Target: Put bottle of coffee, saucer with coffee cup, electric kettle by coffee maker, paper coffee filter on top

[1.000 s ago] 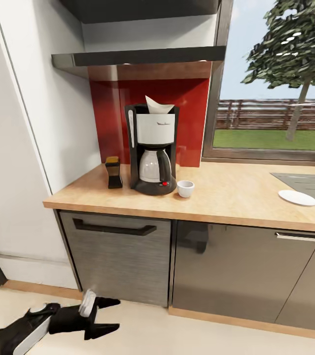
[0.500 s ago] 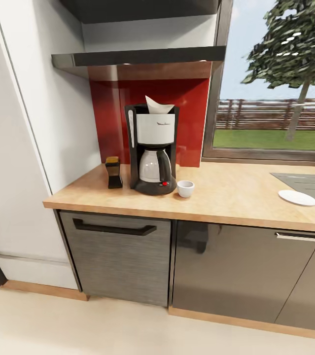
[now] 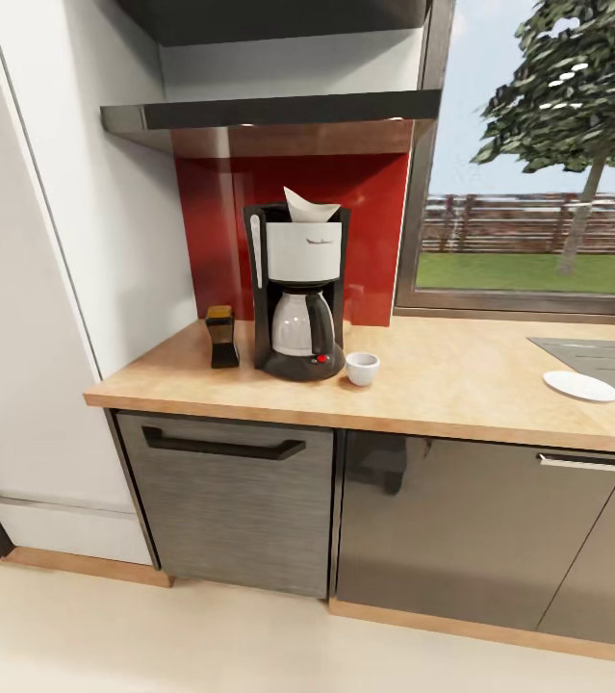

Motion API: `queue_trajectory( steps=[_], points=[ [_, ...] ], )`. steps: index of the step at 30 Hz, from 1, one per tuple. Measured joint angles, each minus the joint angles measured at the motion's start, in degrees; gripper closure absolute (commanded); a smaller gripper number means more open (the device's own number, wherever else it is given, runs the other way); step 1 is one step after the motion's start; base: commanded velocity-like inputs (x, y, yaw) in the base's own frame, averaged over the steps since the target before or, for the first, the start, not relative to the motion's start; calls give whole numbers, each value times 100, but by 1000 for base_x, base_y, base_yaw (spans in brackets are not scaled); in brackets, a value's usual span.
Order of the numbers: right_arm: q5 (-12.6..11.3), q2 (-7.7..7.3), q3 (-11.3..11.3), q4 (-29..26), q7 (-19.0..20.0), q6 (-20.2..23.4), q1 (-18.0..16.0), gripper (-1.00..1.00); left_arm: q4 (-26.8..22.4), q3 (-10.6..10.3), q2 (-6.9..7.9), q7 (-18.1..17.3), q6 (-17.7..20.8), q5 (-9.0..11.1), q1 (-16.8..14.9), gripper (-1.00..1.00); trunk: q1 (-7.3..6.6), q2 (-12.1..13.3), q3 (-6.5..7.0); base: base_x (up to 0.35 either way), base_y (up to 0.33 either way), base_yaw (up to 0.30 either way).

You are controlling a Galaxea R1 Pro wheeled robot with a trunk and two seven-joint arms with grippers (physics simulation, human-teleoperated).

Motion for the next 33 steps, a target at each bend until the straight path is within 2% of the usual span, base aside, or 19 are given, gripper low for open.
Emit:
queue_trajectory(
  steps=[12,17,21,22,23,33],
  points=[
    [0,0,0,0,0,0,0,-100,0,3,-387,388,-3,-5,0,-100,0,0,0,0,0,0],
    [-20,-156,-25,-6,139,-6,-93,-100,-30,117,-257,380,-9,0,18,-100,0,0,0,0,0,0],
    [-23,-192,-27,-6,163,-7,-120,-100,-37,174,-143,251,-8,2,30,-100,0,0,0,0,0,0],
    [-23,-194,-27,-6,164,-7,-121,-100,-40,183,-140,-154,-6,5,30,-100,0,0,0,0,0,0],
    [-24,-199,-29,-7,166,-8,-126,-100,-46,401,-131,103,-7,7,32,-100,0,0,0,0,0,0],
    [-24,-201,-28,-6,159,-8,-127,-100,-48,491,-129,208,-10,2,33,-100,0,0,0,0,0,0]
  ],
)
